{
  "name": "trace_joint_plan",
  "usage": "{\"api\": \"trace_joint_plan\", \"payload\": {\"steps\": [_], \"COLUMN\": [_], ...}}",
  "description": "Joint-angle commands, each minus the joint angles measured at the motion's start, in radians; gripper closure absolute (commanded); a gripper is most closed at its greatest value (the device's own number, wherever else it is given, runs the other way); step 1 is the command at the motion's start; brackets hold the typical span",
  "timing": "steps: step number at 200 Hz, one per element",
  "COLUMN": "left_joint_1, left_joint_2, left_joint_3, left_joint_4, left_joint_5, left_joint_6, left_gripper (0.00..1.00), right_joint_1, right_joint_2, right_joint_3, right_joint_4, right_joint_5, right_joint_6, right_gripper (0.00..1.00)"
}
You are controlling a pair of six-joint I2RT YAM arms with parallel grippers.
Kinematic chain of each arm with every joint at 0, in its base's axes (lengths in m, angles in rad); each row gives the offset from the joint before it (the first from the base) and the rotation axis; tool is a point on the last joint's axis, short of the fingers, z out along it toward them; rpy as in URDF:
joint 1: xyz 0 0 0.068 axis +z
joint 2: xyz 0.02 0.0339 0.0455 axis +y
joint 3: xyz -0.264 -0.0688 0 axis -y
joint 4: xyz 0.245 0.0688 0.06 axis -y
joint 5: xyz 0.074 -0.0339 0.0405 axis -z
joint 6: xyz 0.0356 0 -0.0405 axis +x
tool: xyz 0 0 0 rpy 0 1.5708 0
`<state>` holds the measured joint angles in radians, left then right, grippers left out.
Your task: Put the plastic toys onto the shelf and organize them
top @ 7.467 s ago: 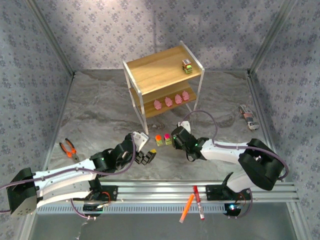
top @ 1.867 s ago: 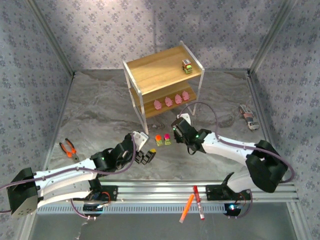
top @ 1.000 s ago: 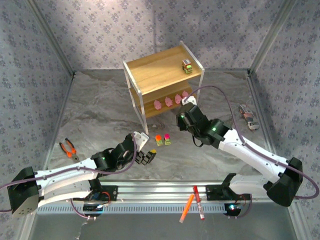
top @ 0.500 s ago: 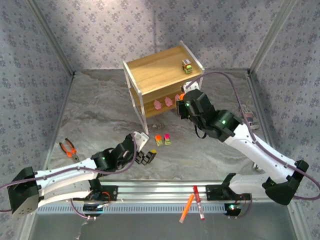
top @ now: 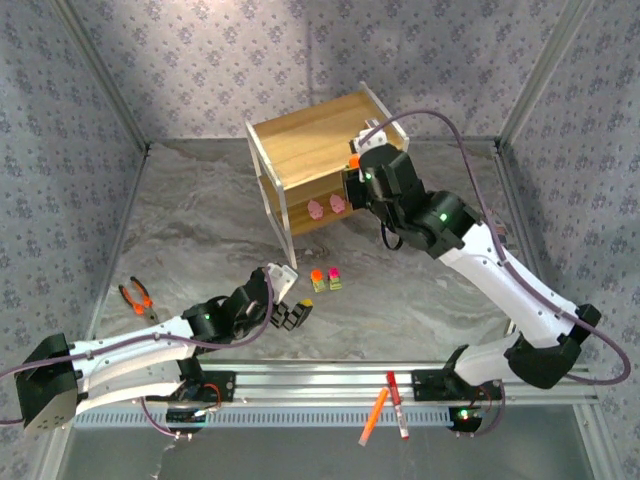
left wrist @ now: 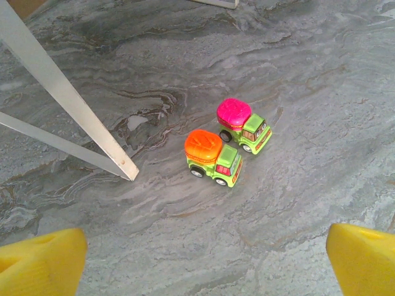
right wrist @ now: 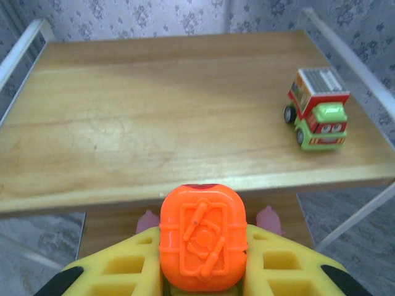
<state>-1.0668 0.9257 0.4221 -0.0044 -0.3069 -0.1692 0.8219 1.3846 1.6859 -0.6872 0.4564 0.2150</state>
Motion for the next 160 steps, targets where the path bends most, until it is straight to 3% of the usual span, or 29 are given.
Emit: {"api": "trace_joint_plan", "payload": {"steps": [1,73,160], "left_joint_1": [0.005,0.005,0.005], "left_joint_2": [-0.004,-0.008,-0.02], "left_joint_3": [0.023,0.023,0.018], "left_joint_4": [-0.008,-0.009,-0.009], "left_joint_5": [0.005,0.0,0.004], "left_joint_6": [-0.013,-0.012,-0.01], "left_gripper": [0.01,0.01,0.01], "right_joint_1": [-0.021,-0.108,-0.235], "right_joint_2": [0.036,0.228,0.378], "right_joint_3": [0.088,0.363,0.553], "right_joint_4": [-0.035,-0.168,-0.276], "right_joint_5": [-0.009,-0.094,-0.238], "right_joint_6": [-0.05,-0.088,-0.105], "right_gripper": [0.73,0.74,0.75]}}
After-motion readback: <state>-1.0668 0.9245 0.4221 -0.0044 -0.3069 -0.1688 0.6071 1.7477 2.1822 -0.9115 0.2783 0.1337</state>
